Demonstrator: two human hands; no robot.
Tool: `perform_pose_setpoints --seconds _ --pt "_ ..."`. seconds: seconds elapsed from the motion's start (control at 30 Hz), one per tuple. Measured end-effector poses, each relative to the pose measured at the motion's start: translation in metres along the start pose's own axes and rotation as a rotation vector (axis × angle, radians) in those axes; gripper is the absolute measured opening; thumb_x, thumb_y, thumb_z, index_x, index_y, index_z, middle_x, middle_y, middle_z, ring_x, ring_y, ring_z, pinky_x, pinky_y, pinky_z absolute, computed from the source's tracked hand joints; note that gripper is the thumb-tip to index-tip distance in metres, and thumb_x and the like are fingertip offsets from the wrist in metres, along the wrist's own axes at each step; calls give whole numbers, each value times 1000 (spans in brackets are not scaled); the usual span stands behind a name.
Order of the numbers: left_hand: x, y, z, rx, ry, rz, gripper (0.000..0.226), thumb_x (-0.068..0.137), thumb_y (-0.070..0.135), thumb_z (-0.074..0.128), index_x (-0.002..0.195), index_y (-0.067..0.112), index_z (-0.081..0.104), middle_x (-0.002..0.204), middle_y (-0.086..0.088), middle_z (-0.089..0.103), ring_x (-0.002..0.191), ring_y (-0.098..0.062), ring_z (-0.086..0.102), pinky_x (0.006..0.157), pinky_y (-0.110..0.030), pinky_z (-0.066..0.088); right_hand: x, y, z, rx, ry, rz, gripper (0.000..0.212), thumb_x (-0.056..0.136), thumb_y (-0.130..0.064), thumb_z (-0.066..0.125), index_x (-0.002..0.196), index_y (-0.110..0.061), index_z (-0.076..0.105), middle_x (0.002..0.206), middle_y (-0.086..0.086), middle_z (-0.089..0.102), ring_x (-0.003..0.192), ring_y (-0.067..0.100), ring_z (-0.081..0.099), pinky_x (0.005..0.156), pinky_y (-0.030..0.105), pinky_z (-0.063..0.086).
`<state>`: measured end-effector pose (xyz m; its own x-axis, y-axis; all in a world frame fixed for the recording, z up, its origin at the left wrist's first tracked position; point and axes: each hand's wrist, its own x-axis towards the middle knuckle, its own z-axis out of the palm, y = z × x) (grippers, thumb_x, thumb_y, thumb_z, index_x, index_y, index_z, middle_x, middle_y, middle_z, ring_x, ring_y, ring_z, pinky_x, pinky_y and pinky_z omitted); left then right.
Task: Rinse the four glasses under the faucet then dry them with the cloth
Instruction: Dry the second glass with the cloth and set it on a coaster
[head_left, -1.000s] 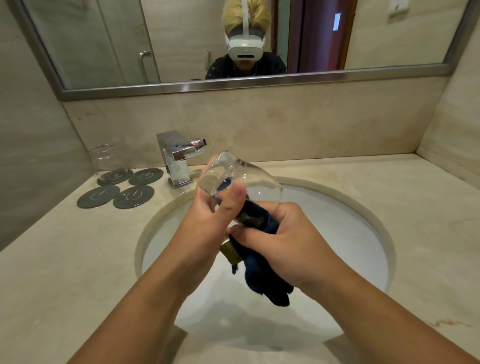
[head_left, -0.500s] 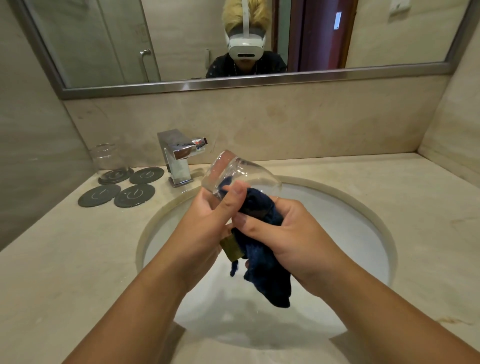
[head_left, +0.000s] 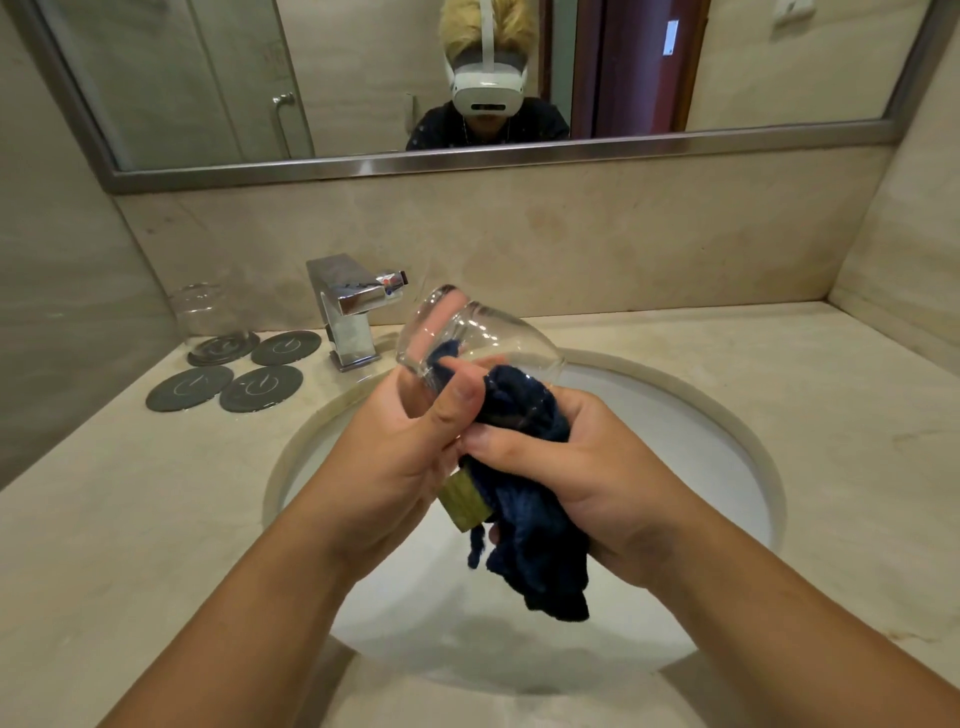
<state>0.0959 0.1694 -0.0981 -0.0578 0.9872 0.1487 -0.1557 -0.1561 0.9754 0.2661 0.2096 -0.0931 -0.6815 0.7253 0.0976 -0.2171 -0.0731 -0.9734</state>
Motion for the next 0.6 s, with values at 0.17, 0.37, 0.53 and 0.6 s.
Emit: perform_pose_setpoints --seconds 0.17,0.37,0.53,0.6 --pt "0 2 3 -6 48 -24 120 58 72 93 153 13 51 133 -12 74 127 -30 71 95 -37 62 0 3 7 -175 131 -123 8 98 -17 74 94 -19 81 84 12 78 77 22 75 74 34 61" --pt "3 -3 9 69 165 25 116 50 85 89 126 1 61 114 -28 72 112 -41 73 106 -59 53 -2 7 12 -386 158 -106 35 104 -26 67 75 -43 71 63 20 59 48 47 59 42 35 42" --pt "1 -5 4 100 148 8 113 46 82 92 126 7 64 109 -10 75 111 -31 76 88 -41 60 1 4 4 -279 60 -39 5 98 -15 74 98 -10 76 74 10 73 64 17 69 61 30 56" --pt "-1 -1 1 41 102 2 118 49 74 96 136 3 59 117 -11 76 117 -30 75 88 -33 61 -1 1 2 -157 3 1 11 95 -8 76 105 -11 78 81 4 76 74 15 73 69 27 57"
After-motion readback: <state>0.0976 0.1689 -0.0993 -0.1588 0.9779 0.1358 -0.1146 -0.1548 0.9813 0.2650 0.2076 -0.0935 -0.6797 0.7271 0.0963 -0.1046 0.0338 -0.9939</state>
